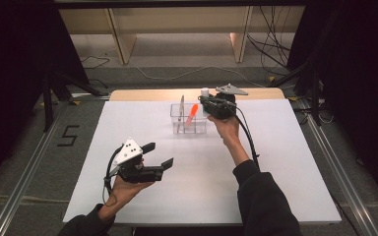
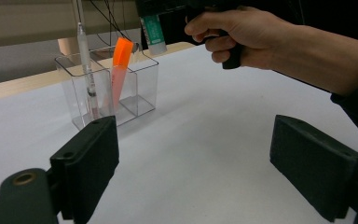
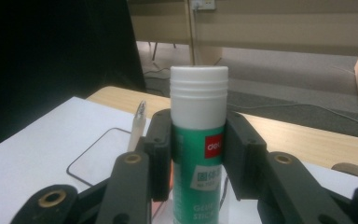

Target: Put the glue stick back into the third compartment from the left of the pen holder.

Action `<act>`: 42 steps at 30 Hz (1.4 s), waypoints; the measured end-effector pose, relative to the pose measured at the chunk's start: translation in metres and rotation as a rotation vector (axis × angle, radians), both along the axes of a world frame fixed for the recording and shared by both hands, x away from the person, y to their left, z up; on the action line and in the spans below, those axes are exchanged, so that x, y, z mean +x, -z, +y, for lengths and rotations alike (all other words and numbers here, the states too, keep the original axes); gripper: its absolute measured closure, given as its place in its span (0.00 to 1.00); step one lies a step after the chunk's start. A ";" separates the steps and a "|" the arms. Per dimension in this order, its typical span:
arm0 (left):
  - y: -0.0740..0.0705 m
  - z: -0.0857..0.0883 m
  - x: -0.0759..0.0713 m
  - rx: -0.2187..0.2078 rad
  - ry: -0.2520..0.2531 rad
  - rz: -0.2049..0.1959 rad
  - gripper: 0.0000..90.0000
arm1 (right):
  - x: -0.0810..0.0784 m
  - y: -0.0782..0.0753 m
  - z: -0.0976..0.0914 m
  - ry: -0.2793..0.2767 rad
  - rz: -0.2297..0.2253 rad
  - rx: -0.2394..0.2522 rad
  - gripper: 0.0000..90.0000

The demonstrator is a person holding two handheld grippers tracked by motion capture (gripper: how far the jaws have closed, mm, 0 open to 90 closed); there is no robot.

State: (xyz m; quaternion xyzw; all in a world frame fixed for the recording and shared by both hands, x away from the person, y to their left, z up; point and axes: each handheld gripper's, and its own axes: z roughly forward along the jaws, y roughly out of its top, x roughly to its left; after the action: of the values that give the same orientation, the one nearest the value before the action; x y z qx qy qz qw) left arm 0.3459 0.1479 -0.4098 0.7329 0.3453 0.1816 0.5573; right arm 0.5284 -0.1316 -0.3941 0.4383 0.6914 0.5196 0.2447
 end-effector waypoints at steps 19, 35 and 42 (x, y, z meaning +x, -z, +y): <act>0.000 0.000 0.000 -0.006 0.003 0.001 0.17 | 0.016 0.011 0.011 0.043 0.023 0.013 0.73; 0.000 -0.001 0.000 -0.003 0.009 0.005 0.17 | 0.019 0.020 0.016 0.036 0.064 0.037 0.72; 0.000 -0.001 0.000 -0.004 0.007 0.003 0.17 | 0.013 0.005 0.006 0.020 0.058 0.097 0.47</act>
State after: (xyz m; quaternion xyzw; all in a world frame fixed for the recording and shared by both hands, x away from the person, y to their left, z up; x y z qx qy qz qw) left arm 0.3459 0.1469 -0.4099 0.7333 0.3439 0.1775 0.5590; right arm 0.5411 -0.1252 -0.3989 0.4716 0.6676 0.5371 0.2084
